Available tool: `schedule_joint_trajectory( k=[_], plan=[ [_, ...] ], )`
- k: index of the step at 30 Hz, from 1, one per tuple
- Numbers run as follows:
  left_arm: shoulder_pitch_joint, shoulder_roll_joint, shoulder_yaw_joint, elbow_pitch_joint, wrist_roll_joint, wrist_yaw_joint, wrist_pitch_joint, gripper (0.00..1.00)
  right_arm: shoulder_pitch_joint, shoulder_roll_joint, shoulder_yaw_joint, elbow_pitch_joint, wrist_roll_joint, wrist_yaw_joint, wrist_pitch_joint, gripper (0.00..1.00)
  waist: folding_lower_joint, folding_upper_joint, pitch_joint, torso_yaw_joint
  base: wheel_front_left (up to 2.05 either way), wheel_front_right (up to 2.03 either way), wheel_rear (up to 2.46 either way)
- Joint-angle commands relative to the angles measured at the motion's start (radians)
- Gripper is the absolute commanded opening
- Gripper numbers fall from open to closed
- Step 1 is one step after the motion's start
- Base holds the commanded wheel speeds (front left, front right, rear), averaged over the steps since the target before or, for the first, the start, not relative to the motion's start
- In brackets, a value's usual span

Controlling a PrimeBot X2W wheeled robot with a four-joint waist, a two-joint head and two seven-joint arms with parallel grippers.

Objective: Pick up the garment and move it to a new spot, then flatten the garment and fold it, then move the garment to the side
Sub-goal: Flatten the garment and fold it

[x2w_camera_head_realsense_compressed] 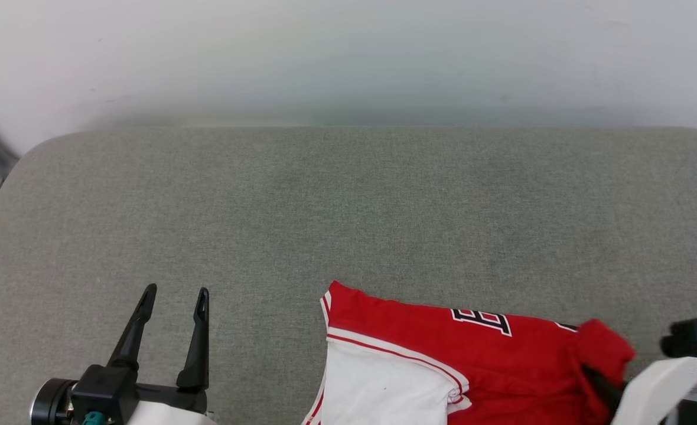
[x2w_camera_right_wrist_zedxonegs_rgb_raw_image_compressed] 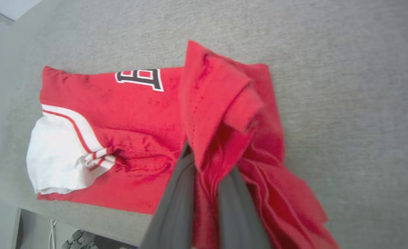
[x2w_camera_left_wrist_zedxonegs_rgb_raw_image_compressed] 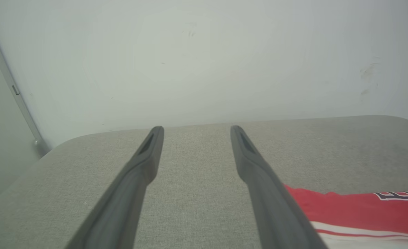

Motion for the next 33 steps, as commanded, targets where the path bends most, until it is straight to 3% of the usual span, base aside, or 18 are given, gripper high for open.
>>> schedule_joint_trajectory(
  k=[1, 8, 18, 32, 33],
  plan=[
    [0.008, -0.002, -0.003, 0.0, -0.002, -0.001, -0.002, 1.0, 0.012, 0.012, 0.014, -0.018, 0.012, 0.0, 0.011, 0.0, 0.0, -0.0001, -0.001, 0.002, 0.0, 0.0, 0.0],
    [0.0, -0.005, -0.016, 0.01, -0.006, -0.001, -0.002, 1.0, 0.004, 0.079, 0.128, -0.087, 0.103, 0.0, 0.085, 0.0, 0.0, -0.0001, -0.002, 0.036, 0.0, 0.0, 0.0],
    [-0.008, 0.003, -0.036, 0.017, -0.015, -0.001, -0.002, 1.0, -0.075, 0.082, 0.342, -0.003, 0.298, 0.0, 0.02, 0.0, 0.0, -0.0001, 0.0, 0.104, 0.0, 0.0, 0.0],
    [-0.012, 0.003, -0.045, 0.033, -0.023, -0.001, -0.002, 1.0, -0.262, 0.081, 0.461, 0.308, 0.421, 0.0, -0.197, 0.0, 0.0, -0.0001, 0.01, 0.172, 0.0, 0.0, 0.0],
    [-0.012, 0.003, -0.046, 0.033, -0.022, -0.002, -0.002, 1.0, -0.275, 0.081, 0.468, 0.334, 0.428, 0.0, -0.212, 0.11, 0.0, -0.0001, 0.011, 0.174, 0.0, 0.0, 0.0]
  ],
)
